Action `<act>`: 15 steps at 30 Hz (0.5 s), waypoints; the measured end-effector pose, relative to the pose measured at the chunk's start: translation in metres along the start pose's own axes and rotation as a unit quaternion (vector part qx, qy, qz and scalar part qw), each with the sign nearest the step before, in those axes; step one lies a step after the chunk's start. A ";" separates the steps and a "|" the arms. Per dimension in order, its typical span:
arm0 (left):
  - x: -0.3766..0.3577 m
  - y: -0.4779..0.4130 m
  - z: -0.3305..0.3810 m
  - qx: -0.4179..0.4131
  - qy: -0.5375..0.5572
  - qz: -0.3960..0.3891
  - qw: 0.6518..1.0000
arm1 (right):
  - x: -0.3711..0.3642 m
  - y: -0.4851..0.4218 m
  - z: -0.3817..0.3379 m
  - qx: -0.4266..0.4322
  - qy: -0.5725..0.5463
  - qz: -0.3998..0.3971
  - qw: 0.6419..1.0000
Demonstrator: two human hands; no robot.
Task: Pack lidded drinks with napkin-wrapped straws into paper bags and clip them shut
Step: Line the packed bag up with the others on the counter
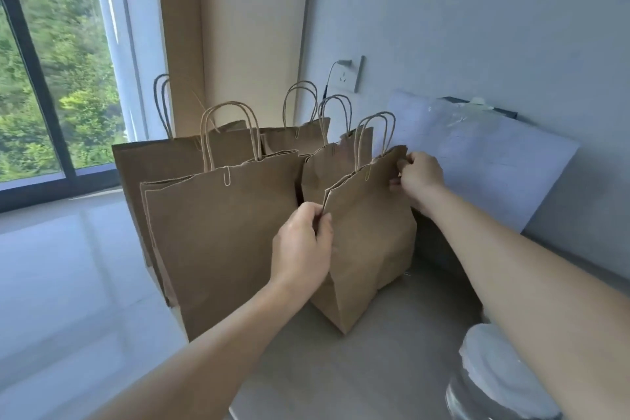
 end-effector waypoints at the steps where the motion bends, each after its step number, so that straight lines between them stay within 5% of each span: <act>1: -0.005 -0.003 0.000 -0.007 -0.002 -0.004 1.000 | 0.000 -0.004 0.001 -0.001 0.002 0.009 1.000; 15: -0.036 -0.025 0.001 -0.030 0.036 -0.042 0.998 | 0.014 -0.020 0.013 -0.028 -0.033 0.007 0.999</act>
Point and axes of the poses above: each hand's wrist, its own y-axis away from the middle knuckle, its own x-axis out of the back of the hand, z = x × y, the point moved 1 cm from there along -y, towards the middle knuckle, and after that the axes turned 7 degrees about -y, right-handed, at the moved point
